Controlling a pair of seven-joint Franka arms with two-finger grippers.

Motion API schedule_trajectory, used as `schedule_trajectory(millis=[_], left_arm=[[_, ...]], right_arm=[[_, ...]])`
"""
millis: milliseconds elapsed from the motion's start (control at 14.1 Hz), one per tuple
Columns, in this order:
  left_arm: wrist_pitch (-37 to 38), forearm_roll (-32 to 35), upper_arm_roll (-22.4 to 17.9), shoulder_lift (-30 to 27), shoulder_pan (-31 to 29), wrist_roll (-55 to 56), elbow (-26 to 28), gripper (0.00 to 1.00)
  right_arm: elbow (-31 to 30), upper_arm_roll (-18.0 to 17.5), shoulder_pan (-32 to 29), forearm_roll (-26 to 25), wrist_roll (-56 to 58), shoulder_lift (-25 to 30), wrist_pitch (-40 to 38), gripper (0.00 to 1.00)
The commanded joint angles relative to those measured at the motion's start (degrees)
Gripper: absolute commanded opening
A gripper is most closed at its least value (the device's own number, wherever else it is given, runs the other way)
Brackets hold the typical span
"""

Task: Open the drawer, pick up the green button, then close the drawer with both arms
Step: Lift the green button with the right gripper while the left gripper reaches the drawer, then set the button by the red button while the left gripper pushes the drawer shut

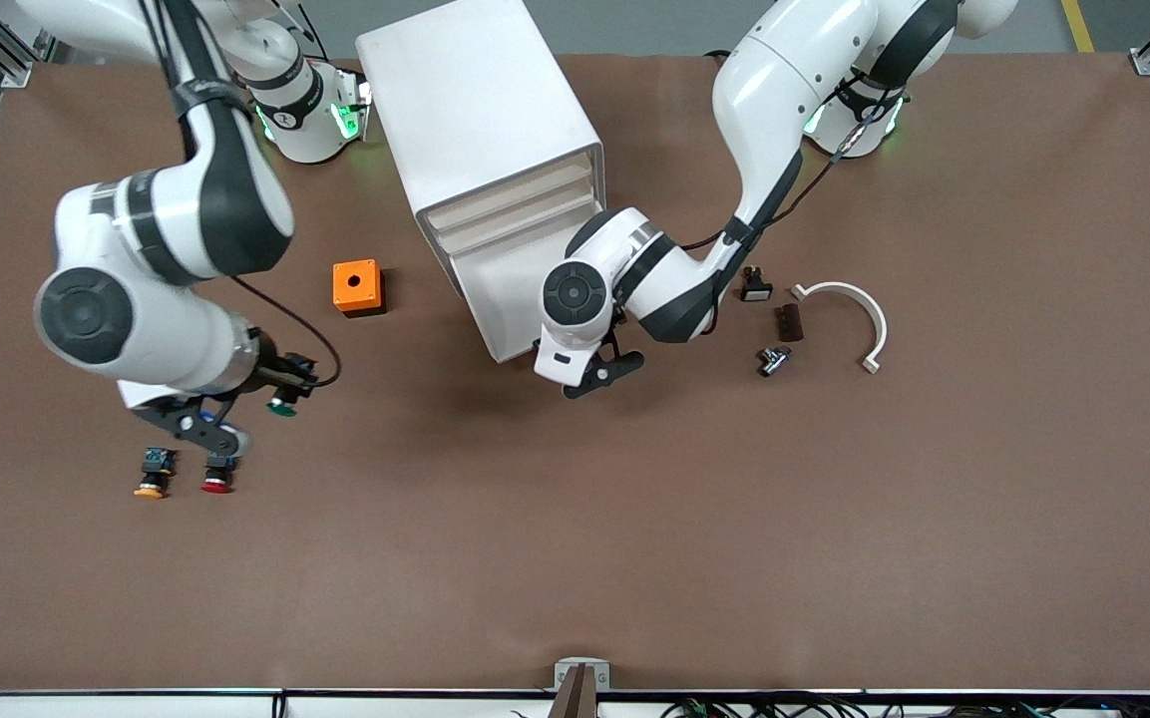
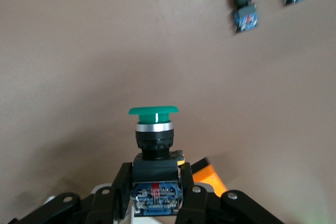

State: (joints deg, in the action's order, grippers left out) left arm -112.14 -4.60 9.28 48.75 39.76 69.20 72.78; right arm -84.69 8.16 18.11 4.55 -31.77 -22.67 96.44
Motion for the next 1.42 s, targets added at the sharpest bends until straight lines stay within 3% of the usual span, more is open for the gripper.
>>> schedule_trajectory(millis=[0, 426, 851, 1064, 1348], left_arm=[[-0.2, -3.3, -0.2, -0.1, 1.2, -0.7, -0.2, 0.99], [-0.2, -10.9, -0.2, -0.1, 3.7, -0.7, 0.0, 0.99], [-0.2, -15.6, -0.2, 0.0, 5.9, -0.7, 1.0, 0.99], [-0.2, -19.6, -0.2, 0.0, 6.7, -0.7, 1.5, 0.99], [-0.2, -23.1, -0.2, 0.1, 7.4, -0.7, 1.7, 0.99]], right_arm=[[-4.9, -1.0, -3.9, 1.1, 6.7, 1.9, 4.0, 0.01], [-12.4, -1.1, -8.6, 1.1, 16.4, 1.0, 18.6, 0.01], [-12.8, -1.2, -10.6, 1.3, 18.9, -4.8, 26.7, 0.01], [-13.0, -1.1, -11.5, 4.9, 22.1, -8.1, 30.4, 0.01], [-13.0, -1.1, -11.5, 5.1, 22.6, -11.2, 34.9, 0.02]])
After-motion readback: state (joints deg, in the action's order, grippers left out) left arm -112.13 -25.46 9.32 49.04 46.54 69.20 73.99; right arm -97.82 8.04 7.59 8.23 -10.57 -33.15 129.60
